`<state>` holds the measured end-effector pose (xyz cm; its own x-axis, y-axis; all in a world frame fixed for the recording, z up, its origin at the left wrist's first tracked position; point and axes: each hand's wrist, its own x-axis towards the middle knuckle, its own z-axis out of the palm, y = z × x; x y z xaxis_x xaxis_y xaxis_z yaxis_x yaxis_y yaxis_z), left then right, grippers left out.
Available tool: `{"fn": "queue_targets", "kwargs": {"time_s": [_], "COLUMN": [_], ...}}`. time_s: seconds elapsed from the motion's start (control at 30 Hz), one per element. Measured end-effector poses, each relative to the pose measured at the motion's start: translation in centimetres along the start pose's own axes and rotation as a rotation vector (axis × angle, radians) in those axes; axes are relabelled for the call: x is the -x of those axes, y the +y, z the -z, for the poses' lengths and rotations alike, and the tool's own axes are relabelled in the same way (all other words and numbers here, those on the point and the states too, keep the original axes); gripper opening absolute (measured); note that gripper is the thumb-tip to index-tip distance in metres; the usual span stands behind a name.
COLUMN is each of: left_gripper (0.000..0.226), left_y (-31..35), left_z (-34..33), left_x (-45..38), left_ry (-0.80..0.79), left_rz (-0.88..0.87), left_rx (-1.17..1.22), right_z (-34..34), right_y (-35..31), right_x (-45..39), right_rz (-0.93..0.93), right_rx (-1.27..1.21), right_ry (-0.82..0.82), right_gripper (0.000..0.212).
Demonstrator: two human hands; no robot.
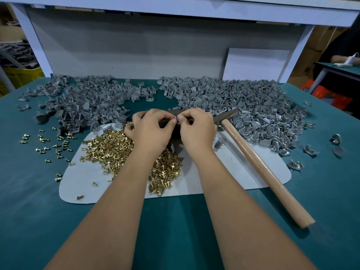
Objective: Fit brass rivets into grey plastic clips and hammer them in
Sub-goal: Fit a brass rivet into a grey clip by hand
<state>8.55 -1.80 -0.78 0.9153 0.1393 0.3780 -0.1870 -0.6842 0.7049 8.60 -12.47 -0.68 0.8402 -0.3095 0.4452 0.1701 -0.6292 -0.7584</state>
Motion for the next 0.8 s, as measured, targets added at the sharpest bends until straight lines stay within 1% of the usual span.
{"fn": "queue_targets", "kwargs": {"time_s": [0.07, 0.13, 0.23, 0.33, 0.57, 0.8], "left_gripper": [0.007, 0.008, 0.009, 0.01, 0.009, 0.008], "left_y": [0.03, 0.13, 0.21, 0.25, 0.29, 0.17], "left_z": [-0.03, 0.02, 0.08, 0.14, 0.27, 0.26], "left_x": [-0.03, -0.08, -0.22, -0.3, -0.16, -0.13], "left_ry": [-0.008, -0.013, -0.03, -0.044, -0.047, -0.054], "left_rz": [0.007, 0.022, 0.034, 0.038, 0.037, 0.015], "left_rx": [0.014, 0.023, 0.056, 0.098, 0.091, 0.094], "right_z": [0.32, 0.47, 0.33, 0.24, 0.25, 0.41], "right_y": [0.17, 0.05, 0.0, 0.07, 0.16, 0.15], "right_x": [-0.03, -0.03, -0.08, -0.16, -0.03, 0.07], "right_rz": [-0.029, -0.103, -0.173, -0.16, -0.07, -0.023], "right_rx": [-0.12, -0.251, -0.355, -0.338, -0.235, -0.175], "right_ry": [-0.031, -0.028, -0.011, -0.015, -0.022, -0.02], "right_gripper": [0.018, 0.027, 0.029, 0.028, 0.014, 0.009]}}
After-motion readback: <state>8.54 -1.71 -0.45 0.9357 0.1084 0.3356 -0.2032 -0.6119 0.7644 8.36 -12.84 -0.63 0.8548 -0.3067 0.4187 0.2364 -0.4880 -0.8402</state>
